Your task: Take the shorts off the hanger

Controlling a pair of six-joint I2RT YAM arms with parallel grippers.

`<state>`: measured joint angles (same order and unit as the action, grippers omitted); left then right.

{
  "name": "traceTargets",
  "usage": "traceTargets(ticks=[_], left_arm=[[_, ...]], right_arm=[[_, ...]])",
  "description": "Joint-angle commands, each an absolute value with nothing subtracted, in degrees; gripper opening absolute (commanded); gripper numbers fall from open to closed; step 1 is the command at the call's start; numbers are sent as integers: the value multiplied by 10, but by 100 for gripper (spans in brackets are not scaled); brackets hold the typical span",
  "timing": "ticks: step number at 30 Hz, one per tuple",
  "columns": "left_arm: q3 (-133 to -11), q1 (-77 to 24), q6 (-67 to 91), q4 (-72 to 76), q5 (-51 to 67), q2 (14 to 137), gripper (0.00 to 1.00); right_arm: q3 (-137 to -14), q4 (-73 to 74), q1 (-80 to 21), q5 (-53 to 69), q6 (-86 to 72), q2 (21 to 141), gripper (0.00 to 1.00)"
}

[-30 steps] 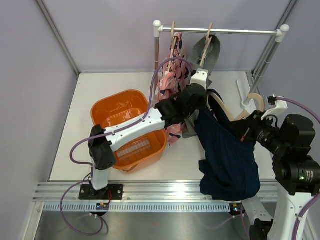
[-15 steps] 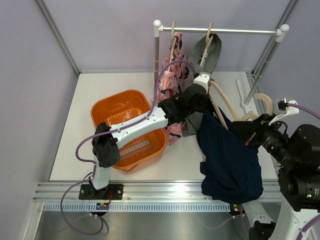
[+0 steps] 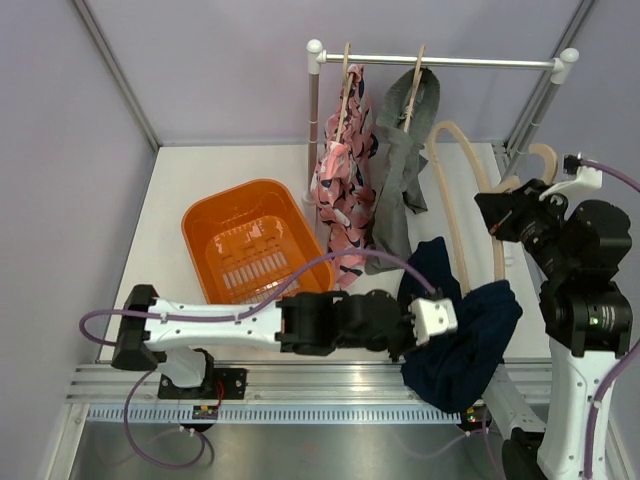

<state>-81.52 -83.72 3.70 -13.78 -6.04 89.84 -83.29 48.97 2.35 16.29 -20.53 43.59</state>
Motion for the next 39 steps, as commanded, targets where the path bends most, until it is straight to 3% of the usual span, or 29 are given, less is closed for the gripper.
traceTargets(ticks=[1, 10, 14, 20, 30, 39], left_arm=[[-803, -883, -32, -133, -4, 826, 0], [-803, -935, -27, -171, -74, 707, 0], [-837, -933, -54, -182, -326, 666, 0], [-979, -905, -194, -106, -531, 665, 0], [-1068, -904, -625, 341, -518, 655, 0], [-1075, -866, -708, 418, -418, 650, 0]], right_arm=[[-836, 360, 21, 110, -230, 475, 0], [-888, 321, 20, 59, -228, 579, 0], [-911, 320, 21, 73, -233, 584, 0], [-937, 347, 21, 85, -227, 594, 0], [-954, 365, 21, 103, -226, 603, 0], [-963, 368, 21, 127, -236, 611, 0]])
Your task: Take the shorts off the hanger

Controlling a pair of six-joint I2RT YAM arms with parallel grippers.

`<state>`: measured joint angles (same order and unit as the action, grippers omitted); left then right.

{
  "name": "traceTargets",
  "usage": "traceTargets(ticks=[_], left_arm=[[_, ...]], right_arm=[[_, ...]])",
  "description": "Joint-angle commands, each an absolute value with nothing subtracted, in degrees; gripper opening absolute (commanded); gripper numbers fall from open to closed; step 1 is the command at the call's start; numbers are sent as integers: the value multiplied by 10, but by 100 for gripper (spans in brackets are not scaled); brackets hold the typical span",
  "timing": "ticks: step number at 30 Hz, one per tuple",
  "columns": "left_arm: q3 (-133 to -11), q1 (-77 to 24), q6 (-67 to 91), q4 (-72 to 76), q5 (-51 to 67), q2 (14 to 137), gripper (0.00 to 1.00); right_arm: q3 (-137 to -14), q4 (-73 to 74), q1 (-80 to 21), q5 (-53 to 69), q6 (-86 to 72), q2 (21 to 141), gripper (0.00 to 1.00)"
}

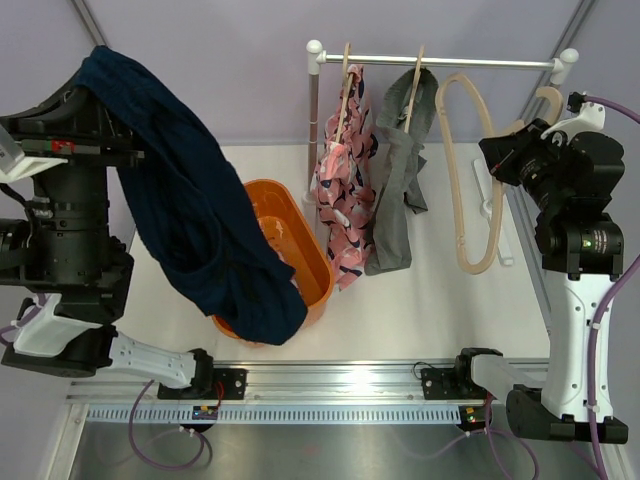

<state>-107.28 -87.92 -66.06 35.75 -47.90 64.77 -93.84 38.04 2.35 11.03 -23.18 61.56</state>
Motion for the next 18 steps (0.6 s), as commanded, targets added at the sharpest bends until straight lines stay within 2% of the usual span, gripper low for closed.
traceTargets(ticks=[1, 5, 9, 12, 18], left_arm=[[-1064, -847, -703, 417, -414, 650, 0], [-985, -762, -580, 344, -416, 619, 0], [-873, -631, -358, 222, -405, 585, 0], [-830, -590, -241, 168, -382, 581, 0], [-854, -488, -118, 59, -344, 625, 0]], right_arm=[[-963, 370, 21, 124, -236, 611, 0], [-959, 374, 21, 129, -235, 608, 0], [-956, 377, 21, 138, -232, 603, 0], [-956, 386, 21, 136, -225, 599, 0], [-955, 400, 21, 132, -214, 593, 0]])
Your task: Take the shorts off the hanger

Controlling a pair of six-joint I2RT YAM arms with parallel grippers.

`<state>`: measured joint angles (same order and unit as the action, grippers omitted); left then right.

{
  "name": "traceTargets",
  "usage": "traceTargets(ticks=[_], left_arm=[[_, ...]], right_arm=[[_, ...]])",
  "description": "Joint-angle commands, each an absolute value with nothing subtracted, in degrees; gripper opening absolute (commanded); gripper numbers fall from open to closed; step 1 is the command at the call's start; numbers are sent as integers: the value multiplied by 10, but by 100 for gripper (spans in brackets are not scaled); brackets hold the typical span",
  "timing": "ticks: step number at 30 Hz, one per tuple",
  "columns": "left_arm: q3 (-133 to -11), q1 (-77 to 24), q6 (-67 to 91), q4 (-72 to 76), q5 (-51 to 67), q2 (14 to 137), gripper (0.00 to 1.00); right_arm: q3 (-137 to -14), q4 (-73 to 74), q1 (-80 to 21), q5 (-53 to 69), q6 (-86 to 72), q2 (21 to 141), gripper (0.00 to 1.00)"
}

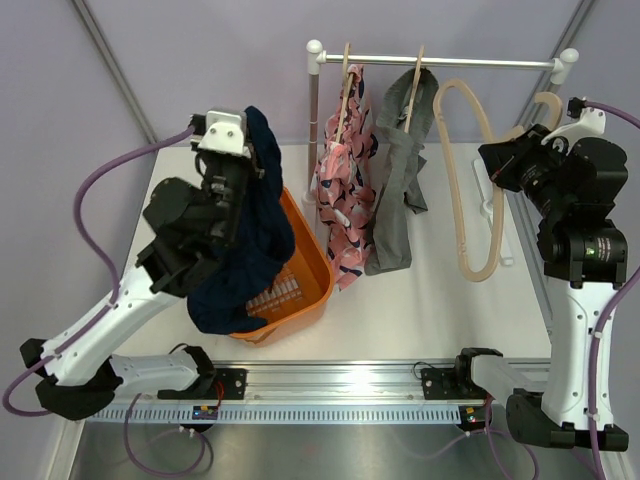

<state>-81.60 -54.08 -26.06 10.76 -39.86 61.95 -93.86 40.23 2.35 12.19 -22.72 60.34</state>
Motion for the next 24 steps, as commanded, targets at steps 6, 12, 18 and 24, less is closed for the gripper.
traceTargets(ticks=[6, 12, 18, 24], left_arm=[[-835, -433, -7, -10, -371, 621, 0], [-746, -379, 218, -138, -378, 608, 2], [-669, -379, 335, -220, -334, 603, 59], [-646, -379, 352, -291, -246, 574, 98]], right_arm=[[-952, 407, 21, 136, -206, 592, 0], [-954, 413, 21, 164, -184, 619, 0], [-974, 446, 21, 158, -143, 644, 0], [-966, 442, 21, 129, -103, 642, 0]])
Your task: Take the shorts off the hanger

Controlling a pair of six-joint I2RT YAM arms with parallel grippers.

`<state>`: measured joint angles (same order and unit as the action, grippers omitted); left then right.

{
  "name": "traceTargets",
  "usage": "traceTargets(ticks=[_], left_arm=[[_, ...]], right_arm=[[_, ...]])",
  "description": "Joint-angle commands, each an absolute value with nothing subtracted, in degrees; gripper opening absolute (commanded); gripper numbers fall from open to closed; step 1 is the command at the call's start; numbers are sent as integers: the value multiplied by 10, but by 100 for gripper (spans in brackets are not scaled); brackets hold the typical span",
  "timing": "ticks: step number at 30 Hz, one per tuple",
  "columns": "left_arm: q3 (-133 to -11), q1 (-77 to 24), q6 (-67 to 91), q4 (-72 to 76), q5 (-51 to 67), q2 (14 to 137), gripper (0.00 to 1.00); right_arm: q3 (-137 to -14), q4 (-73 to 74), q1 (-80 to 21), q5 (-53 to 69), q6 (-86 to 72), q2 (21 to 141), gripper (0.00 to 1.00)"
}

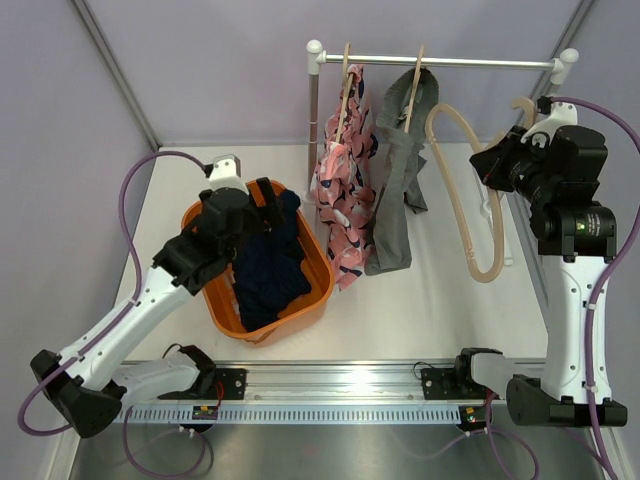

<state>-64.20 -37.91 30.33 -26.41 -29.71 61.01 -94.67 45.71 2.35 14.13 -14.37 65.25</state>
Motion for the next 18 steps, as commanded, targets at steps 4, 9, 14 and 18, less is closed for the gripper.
traceTargets(ticks=[4, 9, 14, 18], left_arm=[[-621, -379, 337, -290, -145, 520, 98], [-623, -379, 286, -346, -120, 480, 99], [-599, -379, 252, -364, -110, 455, 99], [-571, -379, 228, -359, -123, 436, 99]], right_arm=[[-953, 425, 21, 138, -69, 643, 0], [-890, 335, 21, 164, -36, 621, 0], [-923, 340, 21, 116, -39, 671, 0], [-979, 338, 21, 63, -40, 719, 0]])
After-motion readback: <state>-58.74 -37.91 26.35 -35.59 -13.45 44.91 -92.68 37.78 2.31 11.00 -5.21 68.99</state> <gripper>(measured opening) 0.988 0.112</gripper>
